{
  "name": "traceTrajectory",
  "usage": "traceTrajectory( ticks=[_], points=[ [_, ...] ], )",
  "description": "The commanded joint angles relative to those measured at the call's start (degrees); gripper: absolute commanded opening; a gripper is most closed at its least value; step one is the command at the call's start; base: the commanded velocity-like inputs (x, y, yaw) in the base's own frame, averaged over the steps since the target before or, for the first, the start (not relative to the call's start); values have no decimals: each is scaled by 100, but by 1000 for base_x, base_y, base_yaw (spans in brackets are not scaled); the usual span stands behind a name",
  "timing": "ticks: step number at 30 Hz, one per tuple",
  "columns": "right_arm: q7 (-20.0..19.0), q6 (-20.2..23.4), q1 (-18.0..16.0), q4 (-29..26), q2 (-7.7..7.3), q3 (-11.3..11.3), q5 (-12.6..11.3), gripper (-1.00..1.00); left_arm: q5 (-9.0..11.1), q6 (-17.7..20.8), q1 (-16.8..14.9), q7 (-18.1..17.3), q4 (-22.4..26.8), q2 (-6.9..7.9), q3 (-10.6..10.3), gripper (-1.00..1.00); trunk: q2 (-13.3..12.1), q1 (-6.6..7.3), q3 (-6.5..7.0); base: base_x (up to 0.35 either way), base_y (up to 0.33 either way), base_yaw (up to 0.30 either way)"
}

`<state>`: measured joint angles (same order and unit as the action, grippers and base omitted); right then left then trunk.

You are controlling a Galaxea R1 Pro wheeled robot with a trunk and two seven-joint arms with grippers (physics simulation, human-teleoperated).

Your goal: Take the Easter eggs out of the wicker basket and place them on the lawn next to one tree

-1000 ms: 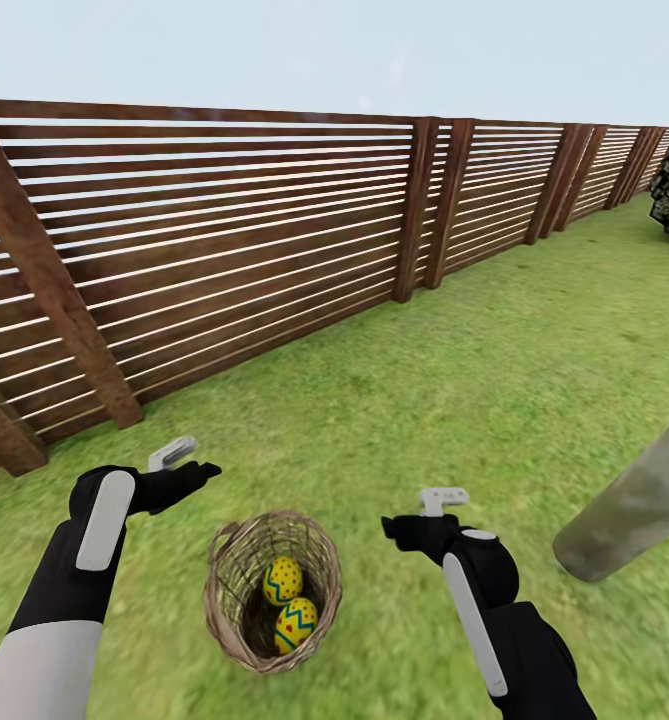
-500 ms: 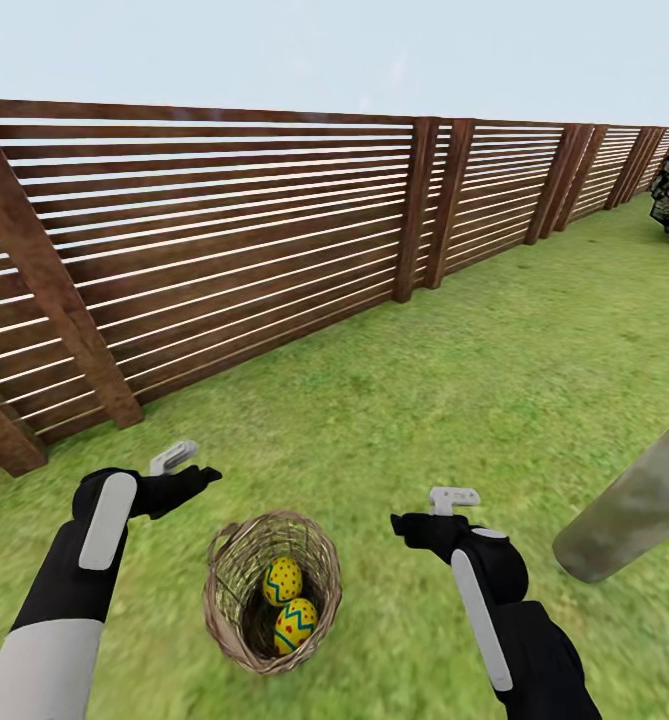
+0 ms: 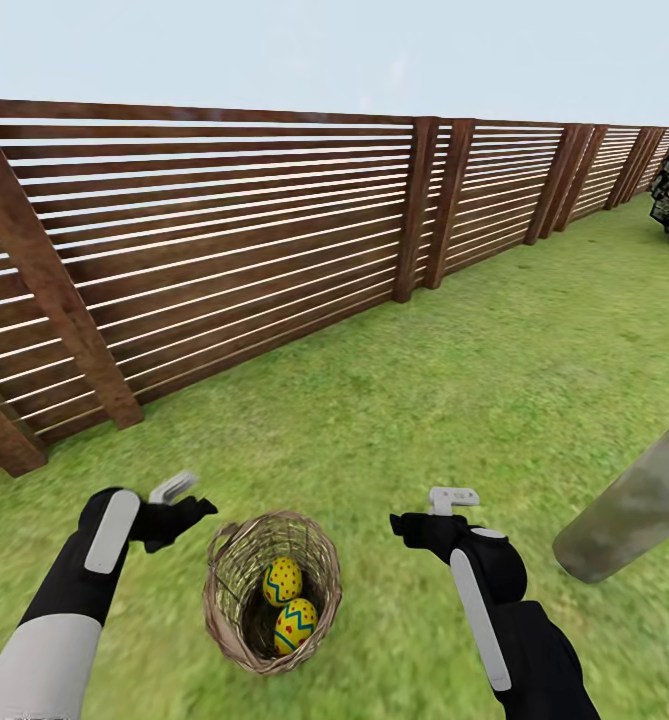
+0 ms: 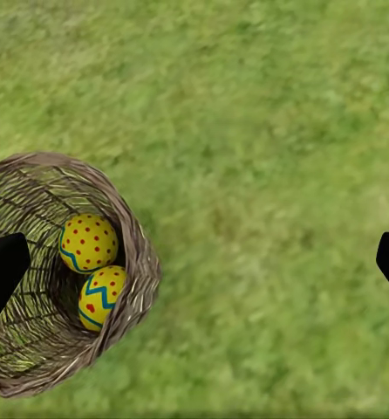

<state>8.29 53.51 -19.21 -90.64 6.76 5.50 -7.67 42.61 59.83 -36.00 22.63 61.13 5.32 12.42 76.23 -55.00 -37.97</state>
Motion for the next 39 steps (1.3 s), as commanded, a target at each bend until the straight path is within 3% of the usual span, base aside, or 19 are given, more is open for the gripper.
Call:
traceTrajectory(
  ticks=[1,32,39],
  points=[
    [58,20,-4,-4,0,4,-62,100,64,17,-5,55,-23,4,13,100,3,0,-5,0,0,0],
    [58,20,-4,2,1,4,-67,100,-7,17,-12,36,-171,-49,-32,100,3,0,-5,0,0,0],
    [58,20,-4,2,1,4,-68,100,-10,-121,-12,12,-175,-49,-395,100,3,0,-5,0,0,0]
  ],
)
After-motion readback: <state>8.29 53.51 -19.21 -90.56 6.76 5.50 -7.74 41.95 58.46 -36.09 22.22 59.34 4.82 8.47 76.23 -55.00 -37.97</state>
